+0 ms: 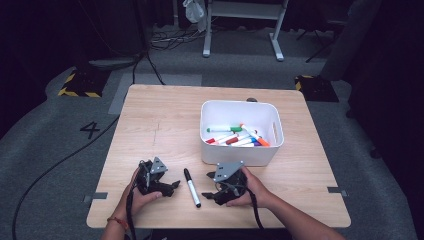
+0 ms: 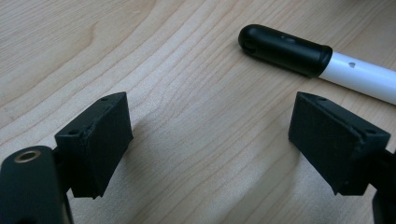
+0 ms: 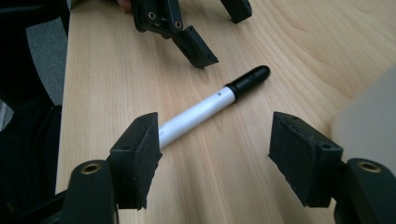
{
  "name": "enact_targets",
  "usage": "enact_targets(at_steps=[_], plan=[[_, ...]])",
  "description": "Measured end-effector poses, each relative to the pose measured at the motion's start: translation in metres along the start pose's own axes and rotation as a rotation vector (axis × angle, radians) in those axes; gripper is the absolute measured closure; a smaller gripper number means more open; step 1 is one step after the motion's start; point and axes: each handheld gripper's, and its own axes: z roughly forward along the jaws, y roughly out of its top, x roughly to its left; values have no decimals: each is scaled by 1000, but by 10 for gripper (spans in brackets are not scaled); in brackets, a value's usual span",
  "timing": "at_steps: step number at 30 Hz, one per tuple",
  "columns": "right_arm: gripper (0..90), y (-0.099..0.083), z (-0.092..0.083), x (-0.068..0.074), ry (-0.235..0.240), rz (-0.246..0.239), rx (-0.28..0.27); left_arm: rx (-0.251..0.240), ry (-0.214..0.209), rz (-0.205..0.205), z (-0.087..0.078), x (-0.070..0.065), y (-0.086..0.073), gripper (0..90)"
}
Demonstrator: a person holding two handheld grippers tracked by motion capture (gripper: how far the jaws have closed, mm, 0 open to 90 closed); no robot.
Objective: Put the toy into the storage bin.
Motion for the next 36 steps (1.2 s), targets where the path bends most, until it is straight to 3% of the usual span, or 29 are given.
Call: enact_targets(at_steps=[3, 5, 10, 15, 18, 20, 22, 23, 25, 29, 36], plan=[[339, 4, 20, 0, -14, 18, 9, -4, -2, -1, -1, 0, -1, 135], [337, 5, 24, -1, -10, 26, 12, -3, -6, 2, -1, 0, -1, 134], [337, 8, 45, -8, -50, 72, 30, -1, -7, 4, -2, 2, -3, 134], [352, 10, 64, -18, -66, 150, 49, 0, -7, 5, -2, 2, -3, 134], [371, 10, 69, -20, -79, 164, 68, 0, -7, 5, -2, 2, -3, 134], [392, 10, 70, -20, -94, 173, 66, 0, -7, 5, -2, 2, -3, 134], [461, 11, 69, -20, -104, 165, 70, 0, -6, 4, -2, 2, -3, 134], [542, 10, 67, -21, -120, 179, 68, -1, -6, 3, -2, 2, -3, 134], [565, 9, 66, -21, -121, 184, 70, -1, -6, 3, -2, 1, -3, 134], [719, 1, 56, -28, -134, 184, 80, -2, -6, 3, -2, 1, -3, 134], [744, -13, 41, -38, -111, 167, 76, -2, -6, 3, -2, 1, -3, 134]])
